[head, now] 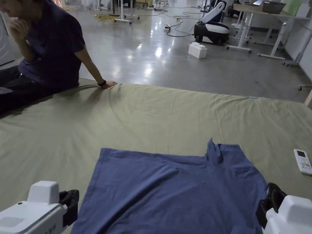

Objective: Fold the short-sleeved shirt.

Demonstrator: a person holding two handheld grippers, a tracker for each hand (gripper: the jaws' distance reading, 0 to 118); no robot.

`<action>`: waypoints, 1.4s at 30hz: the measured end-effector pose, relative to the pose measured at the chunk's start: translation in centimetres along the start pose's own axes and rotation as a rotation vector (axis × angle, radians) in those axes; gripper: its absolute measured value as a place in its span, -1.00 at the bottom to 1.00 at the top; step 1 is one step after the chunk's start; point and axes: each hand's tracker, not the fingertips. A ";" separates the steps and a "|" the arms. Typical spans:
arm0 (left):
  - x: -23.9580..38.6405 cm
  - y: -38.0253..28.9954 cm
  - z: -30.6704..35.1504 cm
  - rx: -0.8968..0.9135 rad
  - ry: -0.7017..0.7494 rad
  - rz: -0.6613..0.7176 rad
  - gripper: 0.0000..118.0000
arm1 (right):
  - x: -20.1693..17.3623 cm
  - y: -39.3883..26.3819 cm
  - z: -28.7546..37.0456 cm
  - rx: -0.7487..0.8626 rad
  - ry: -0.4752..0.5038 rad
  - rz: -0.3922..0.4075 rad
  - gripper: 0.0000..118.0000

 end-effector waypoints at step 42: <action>-2.4 -7.6 -7.6 -0.469 0.065 0.050 -0.84 | -1.4 -4.2 0.3 -0.194 0.087 0.007 -0.99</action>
